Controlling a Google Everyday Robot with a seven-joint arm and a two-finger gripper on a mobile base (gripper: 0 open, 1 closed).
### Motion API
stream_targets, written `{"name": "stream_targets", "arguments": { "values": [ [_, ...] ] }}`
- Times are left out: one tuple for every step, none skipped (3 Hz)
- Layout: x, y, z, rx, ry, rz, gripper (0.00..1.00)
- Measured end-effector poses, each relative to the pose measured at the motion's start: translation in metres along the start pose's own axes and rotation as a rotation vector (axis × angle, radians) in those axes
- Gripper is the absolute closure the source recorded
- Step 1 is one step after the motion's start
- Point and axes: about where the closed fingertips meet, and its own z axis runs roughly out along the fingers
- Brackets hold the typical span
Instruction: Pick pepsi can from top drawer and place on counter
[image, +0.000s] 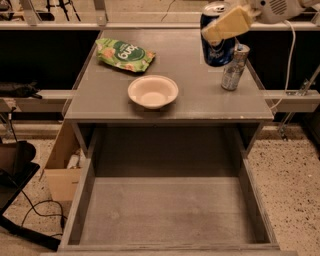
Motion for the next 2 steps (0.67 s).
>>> {"name": "stream_targets", "arguments": {
  "values": [
    [-0.0033, -0.0462, 0.0324, 0.1, -0.05, 0.15, 1.0],
    [-0.009, -0.0541, 0.0334, 0.128, -0.075, 0.181, 1.0]
  ]
}}
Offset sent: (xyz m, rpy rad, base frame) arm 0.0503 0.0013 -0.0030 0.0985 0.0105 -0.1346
